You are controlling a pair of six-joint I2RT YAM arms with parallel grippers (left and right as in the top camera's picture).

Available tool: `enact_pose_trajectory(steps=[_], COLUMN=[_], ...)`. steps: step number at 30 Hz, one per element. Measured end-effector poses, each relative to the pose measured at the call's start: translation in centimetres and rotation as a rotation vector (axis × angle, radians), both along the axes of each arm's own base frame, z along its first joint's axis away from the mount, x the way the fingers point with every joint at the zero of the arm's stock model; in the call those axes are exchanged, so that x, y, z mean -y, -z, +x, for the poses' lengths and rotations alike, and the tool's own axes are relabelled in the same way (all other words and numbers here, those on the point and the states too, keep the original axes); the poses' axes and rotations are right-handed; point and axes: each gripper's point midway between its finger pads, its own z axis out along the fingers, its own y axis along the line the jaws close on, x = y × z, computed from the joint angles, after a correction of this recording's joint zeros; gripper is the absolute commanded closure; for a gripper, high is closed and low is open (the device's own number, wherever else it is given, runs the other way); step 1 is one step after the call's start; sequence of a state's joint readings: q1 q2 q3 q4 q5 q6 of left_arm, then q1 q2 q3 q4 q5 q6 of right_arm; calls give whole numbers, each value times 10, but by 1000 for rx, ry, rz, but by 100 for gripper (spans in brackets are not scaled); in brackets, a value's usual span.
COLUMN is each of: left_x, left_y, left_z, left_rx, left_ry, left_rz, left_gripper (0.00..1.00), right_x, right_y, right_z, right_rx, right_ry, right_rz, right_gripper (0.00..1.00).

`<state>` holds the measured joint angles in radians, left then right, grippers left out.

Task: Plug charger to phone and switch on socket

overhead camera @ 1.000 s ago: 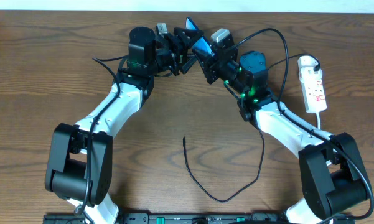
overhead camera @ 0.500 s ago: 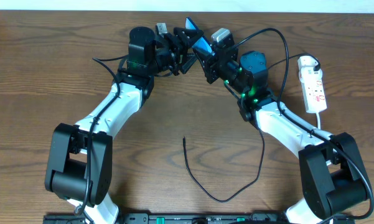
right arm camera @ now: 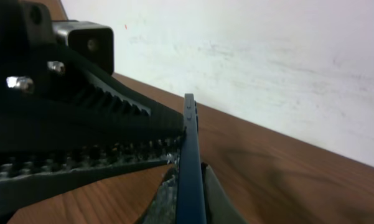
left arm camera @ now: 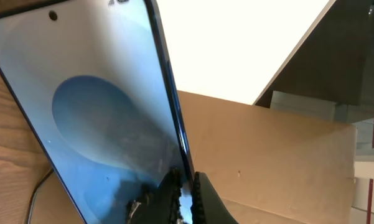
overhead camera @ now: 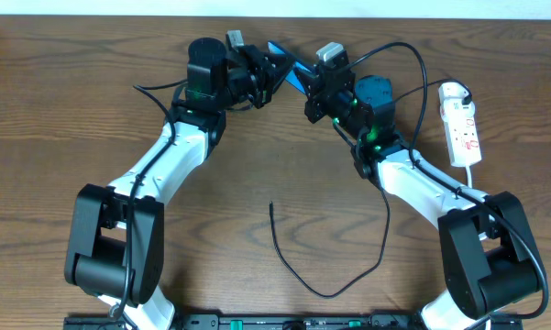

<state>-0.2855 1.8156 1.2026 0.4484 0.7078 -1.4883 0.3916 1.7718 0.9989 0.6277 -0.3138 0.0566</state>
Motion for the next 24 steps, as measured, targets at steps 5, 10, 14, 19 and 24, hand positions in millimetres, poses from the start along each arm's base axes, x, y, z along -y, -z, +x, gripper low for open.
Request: enact_pose_trajectory(steps=[5,10,14,19,24], left_x=[1,-1,-9,-17,-23], left_y=[0,-4,-15,-23,-27], left_z=[-1,0,3,6,5], left_rx=[2,11,61,93,102], left_ry=[3,10,16,26,43], left_rz=[-1,-10,-29,-45,-56], left_gripper=[93,46,23,18,16], right_x=[1,0,-5,-8,-7], right_y=[0,0,-1,-2,-3], right_z=[0,0,-3,-5,-5], right_rx=[0,-1,2,6,8], right_ry=[2,-4,-21,-38,-48], right_rz=[0,0,3,7,10], right_gripper=[99,99,99,99,99])
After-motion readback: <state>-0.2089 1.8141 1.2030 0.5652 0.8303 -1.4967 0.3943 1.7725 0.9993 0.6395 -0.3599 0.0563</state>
